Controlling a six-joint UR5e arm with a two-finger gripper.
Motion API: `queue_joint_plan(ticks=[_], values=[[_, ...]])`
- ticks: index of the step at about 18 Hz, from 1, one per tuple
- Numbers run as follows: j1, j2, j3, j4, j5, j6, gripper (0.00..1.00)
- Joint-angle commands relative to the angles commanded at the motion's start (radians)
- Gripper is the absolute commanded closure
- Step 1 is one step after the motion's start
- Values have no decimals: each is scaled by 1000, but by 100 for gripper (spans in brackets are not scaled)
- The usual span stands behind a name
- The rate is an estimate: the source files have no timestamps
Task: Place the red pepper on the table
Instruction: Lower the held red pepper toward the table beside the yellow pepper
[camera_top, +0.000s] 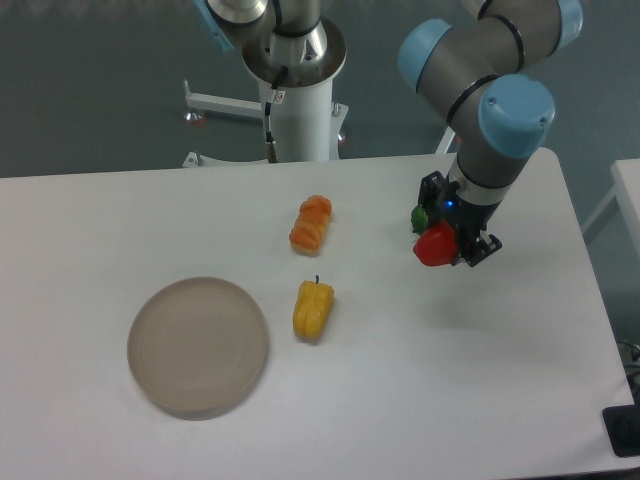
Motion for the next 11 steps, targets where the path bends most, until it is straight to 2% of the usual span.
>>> queue_joint_plan(ticks=[3,5,9,11], values=[[-3,-5,3,2,0,-3,84],[-8,-20,14,23,-2,-3,84],[-69,-101,61,93,-5,-67,83],[-106,-142,63,165,0,-95,83]])
